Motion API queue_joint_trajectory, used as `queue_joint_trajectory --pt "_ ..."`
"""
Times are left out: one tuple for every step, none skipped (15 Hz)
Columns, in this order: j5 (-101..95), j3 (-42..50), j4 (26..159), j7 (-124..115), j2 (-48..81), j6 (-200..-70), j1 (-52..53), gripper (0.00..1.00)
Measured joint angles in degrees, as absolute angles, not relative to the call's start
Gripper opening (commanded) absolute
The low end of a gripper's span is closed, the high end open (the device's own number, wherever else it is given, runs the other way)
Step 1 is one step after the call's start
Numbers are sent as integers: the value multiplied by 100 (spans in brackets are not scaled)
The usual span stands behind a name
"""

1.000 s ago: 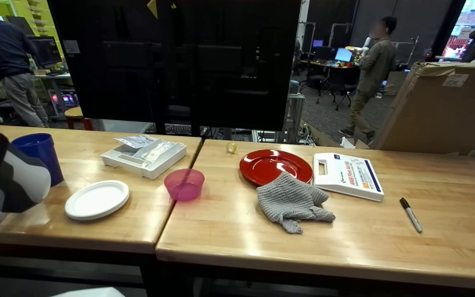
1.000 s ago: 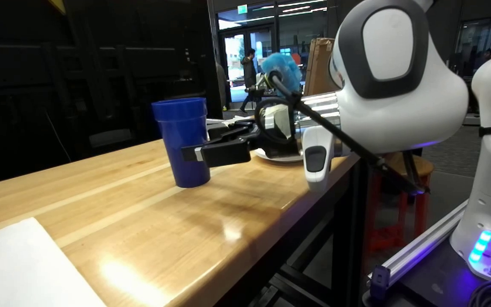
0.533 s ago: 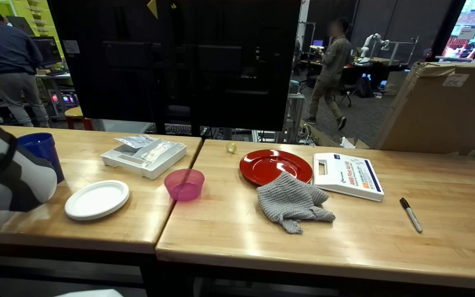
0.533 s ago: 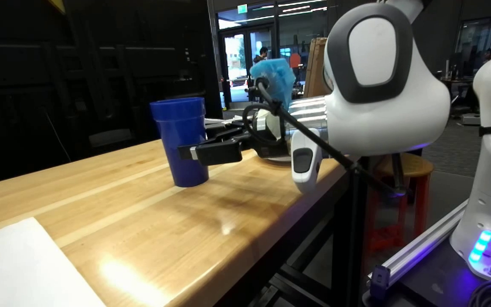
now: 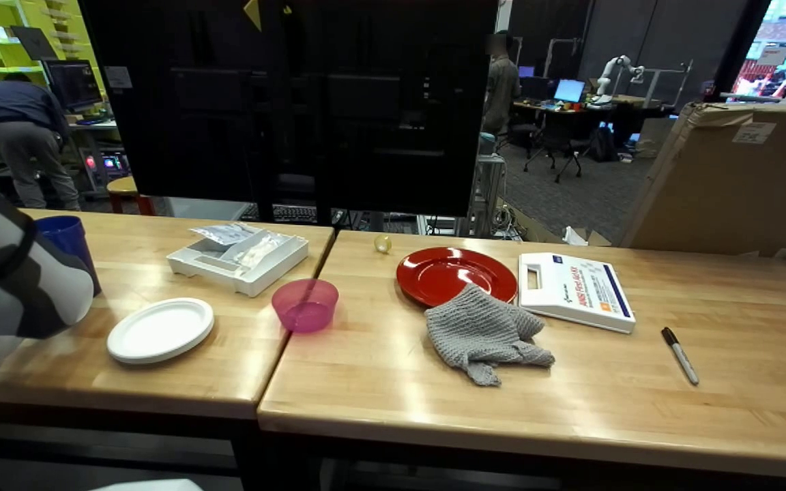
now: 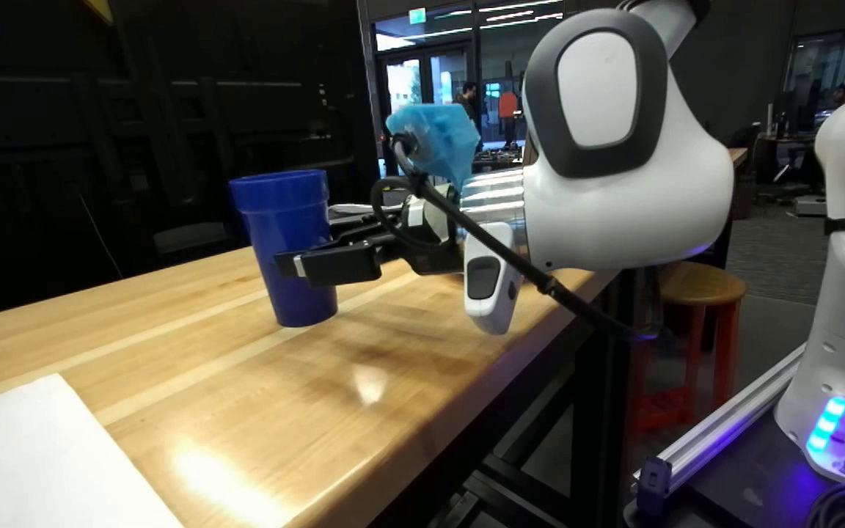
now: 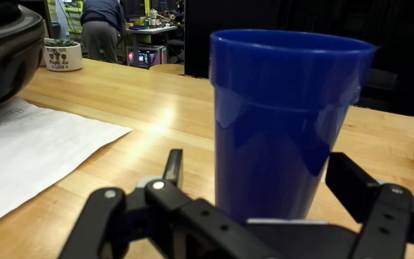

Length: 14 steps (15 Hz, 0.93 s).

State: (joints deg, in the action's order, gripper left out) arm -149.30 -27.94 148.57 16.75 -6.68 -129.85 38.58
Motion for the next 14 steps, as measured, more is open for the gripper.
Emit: queue_joint_trajectory --pt "-14930 -2796 14813 1675 -634 -12983 3858 100" --pt "-14930 -2797 14782 1675 -610 -12975 3859 100" --pt "-14930 -2797 14758 1675 -595 -12961 3858 100" --pt "-14930 -2797 14741 1675 -582 -12940 3858 100" --pt "-14930 -2799 14730 1673 -572 -12919 3859 100" --pt "-14930 -2803 14717 1670 -564 -12902 3859 100" --pt "-14930 -2807 14703 1670 -560 -12890 3859 100" --pt "-14930 -2813 14692 1670 -558 -12879 3859 100" --pt "-14930 -2819 14683 1670 -557 -12863 3860 100" --pt "-14930 -2821 14672 1670 -553 -12850 3860 100" --pt "-14930 -2821 14657 1670 -544 -12840 3860 100" --pt "-14930 -2821 14636 1671 -531 -12836 3860 100" --pt "-14930 -2822 14609 1672 -510 -12834 3860 100" --pt "-14930 -2822 14580 1676 -483 -12834 3860 100"
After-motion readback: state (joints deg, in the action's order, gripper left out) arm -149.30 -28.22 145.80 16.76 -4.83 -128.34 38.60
